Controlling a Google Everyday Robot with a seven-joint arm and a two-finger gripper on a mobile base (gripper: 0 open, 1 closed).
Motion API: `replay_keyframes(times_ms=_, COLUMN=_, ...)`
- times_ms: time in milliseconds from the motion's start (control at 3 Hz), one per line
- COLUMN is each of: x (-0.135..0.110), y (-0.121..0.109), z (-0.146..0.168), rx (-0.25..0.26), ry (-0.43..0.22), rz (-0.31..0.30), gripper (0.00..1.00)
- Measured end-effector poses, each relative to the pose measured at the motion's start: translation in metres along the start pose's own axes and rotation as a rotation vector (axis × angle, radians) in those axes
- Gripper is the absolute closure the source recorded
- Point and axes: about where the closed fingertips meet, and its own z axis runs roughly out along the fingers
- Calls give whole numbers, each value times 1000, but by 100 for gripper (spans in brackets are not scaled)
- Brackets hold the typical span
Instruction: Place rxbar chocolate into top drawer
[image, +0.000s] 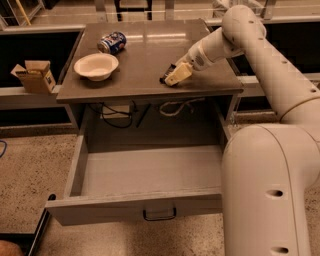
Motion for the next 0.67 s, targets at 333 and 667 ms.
replay_keyframes(times_ms=333, x=-2, y=0, z=-2, rx=0, ry=0, rz=0, gripper=92)
replay_keyframes(times_ms=667, x=-12, y=26, z=-46, rx=-37, ry=-115, rz=-39, gripper=100)
